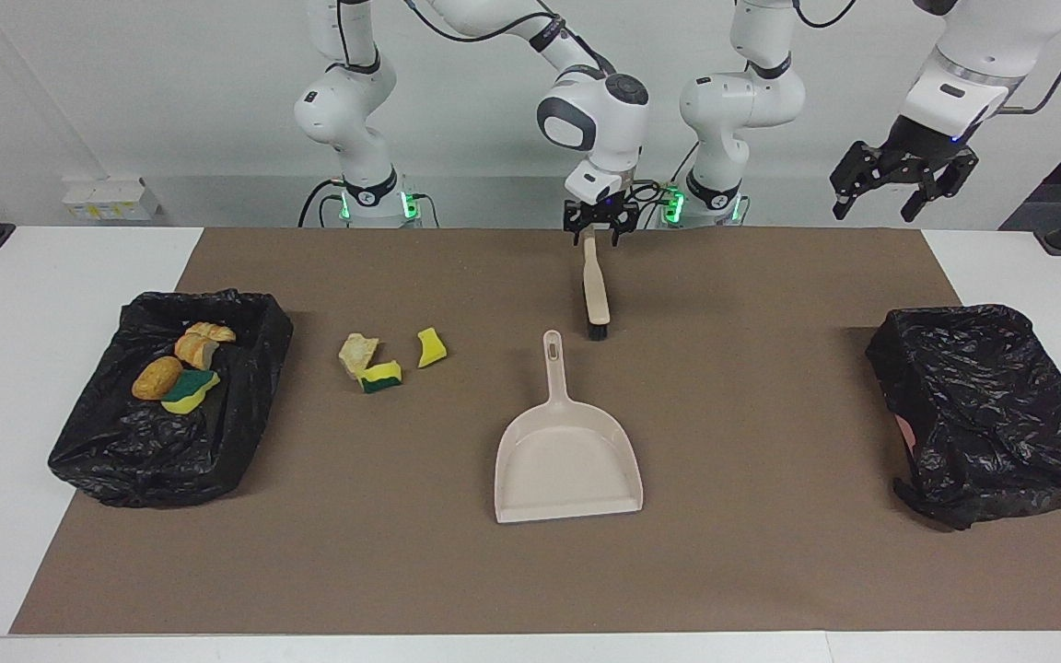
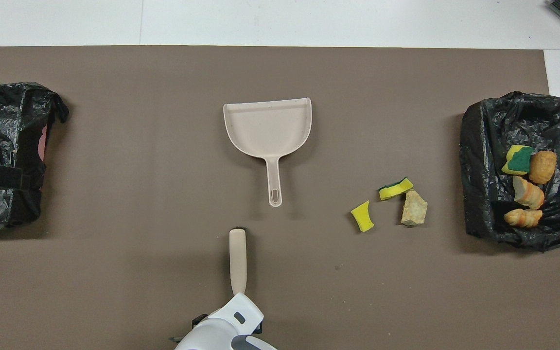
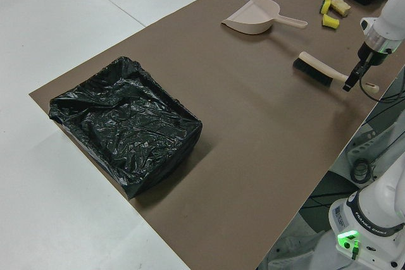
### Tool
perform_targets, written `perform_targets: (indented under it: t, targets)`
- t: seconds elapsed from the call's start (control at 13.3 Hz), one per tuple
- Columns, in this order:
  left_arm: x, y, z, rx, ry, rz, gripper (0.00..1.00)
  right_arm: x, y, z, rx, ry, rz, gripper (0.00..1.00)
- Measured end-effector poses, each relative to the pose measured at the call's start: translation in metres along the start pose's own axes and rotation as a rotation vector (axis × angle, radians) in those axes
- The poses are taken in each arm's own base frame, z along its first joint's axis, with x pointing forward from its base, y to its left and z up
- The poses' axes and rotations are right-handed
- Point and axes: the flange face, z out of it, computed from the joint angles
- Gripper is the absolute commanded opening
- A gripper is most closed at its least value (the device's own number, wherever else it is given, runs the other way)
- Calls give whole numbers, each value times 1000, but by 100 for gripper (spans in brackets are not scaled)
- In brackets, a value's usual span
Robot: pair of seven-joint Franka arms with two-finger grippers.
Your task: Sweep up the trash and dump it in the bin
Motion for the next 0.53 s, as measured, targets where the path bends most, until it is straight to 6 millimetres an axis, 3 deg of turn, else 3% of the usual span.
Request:
perform_targets:
  t: [0.08,0.15,0.23,0.53]
  targets:
    - [0,0,0,0,0,0,100,0,0,0,0,0,1,39]
    - [0,0,0,0,0,0,100,0,0,0,0,0,1,14]
    - [0,0,0,0,0,0,100,0,0,0,-1,0,0,0]
    - [0,0,0,0,0,0,100,1,7,0,-42,-26,7,0]
